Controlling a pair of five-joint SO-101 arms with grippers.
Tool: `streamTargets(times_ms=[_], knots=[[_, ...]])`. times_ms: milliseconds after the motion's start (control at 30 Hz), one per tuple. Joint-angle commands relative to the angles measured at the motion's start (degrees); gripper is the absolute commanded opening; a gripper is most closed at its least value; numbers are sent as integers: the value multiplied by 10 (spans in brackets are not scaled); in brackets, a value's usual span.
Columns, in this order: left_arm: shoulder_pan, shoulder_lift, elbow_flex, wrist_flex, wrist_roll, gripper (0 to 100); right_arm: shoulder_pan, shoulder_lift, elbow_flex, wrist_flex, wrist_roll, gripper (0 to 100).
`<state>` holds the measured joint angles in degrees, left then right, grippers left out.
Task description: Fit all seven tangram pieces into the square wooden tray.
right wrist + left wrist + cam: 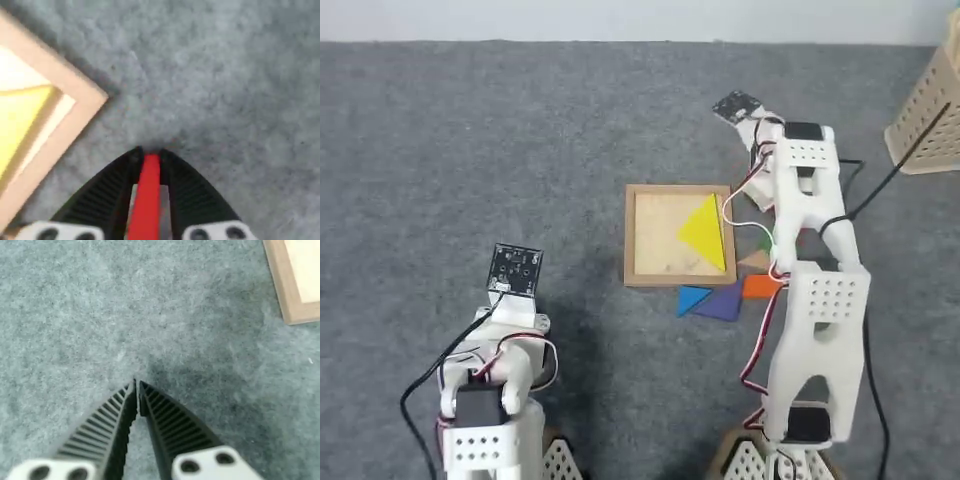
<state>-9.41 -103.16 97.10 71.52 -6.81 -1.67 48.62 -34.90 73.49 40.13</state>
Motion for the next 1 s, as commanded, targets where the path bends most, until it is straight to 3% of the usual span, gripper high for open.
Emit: streamTargets(times_ms=[0,200,467,600,967], knots=[[-3,0,-5,3,-5,12,4,-8,-72,72,-52,6],[-3,0,-5,3,-5,12,-42,-9,-176,185,-83,6],[-3,0,-5,3,-5,12,-182,-8,-258,279,-76,6],[-3,0,-5,3,-5,12,-232,-5,-258,291,-6,6],[-3,0,-5,3,-5,12,-274,-2,-183,290,160,6]])
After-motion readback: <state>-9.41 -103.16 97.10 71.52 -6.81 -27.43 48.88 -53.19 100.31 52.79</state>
